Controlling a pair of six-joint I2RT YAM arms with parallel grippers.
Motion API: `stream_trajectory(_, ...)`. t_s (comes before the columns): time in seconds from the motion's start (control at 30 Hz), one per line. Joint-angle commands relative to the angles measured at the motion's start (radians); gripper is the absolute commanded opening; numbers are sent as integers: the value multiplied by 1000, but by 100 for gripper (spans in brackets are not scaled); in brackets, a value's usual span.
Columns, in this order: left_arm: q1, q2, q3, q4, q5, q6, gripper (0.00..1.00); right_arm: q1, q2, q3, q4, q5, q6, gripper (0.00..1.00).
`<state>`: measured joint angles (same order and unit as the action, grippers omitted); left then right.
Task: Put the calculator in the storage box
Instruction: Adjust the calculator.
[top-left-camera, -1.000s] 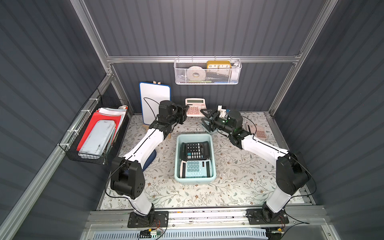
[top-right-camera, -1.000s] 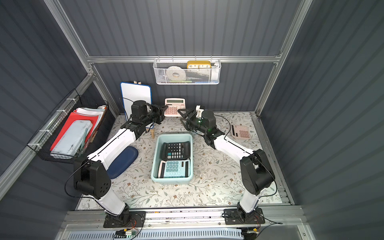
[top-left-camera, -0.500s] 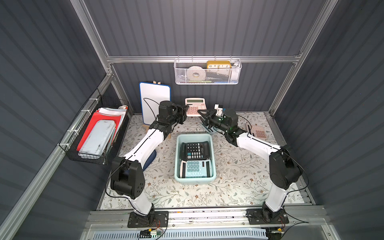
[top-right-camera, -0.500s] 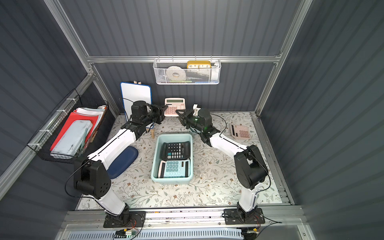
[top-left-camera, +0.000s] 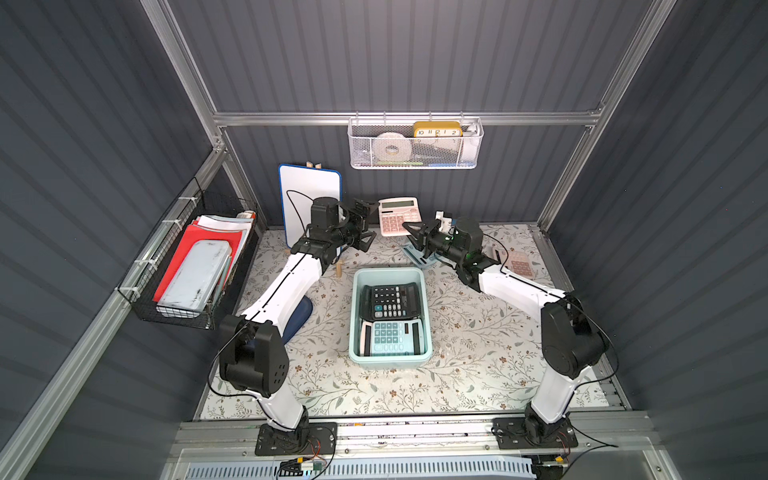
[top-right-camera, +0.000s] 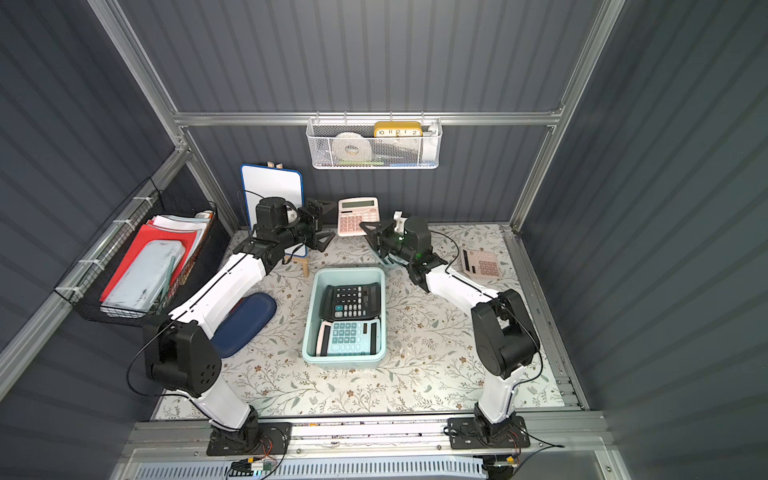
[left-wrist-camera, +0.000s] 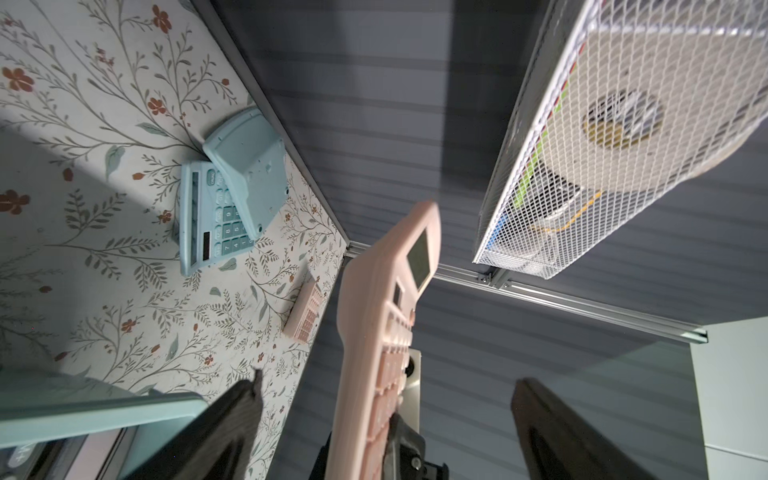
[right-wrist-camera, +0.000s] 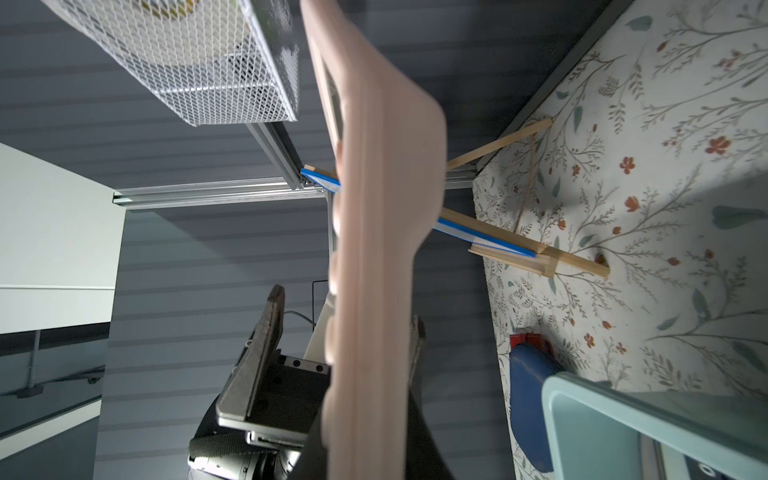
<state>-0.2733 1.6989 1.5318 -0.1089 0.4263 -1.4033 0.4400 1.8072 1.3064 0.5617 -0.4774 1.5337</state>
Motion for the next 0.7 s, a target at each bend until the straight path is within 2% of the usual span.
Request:
stream_trajectory(0.0,50,32,84,-179,192,197,99,-45,-38,-19,69,-124,47,6)
stream_trajectory(0.07,63,59,153,-330,257,349,99,-68,-36,-34,82,-205,80,3)
stream_trajectory(0.17,67,92,253,-584,274,574,99,-89,-31,-54,99,-330,127,3)
stream_trajectory(0.27,69,117,300,-751,280,726,99,-104,-21,-67,90,-460,165,3)
stream_trajectory(0.47,69,142,289,-823,342,823,99,-105,18,-65,91,-740,229,3)
stream_trajectory(0.57,69,153,281,-819,393,858,99,-104,11,-69,51,-810,205,3)
stream_trajectory(0.67,70,154,263,-812,434,866,98,-104,-8,-68,-60,-842,120,3)
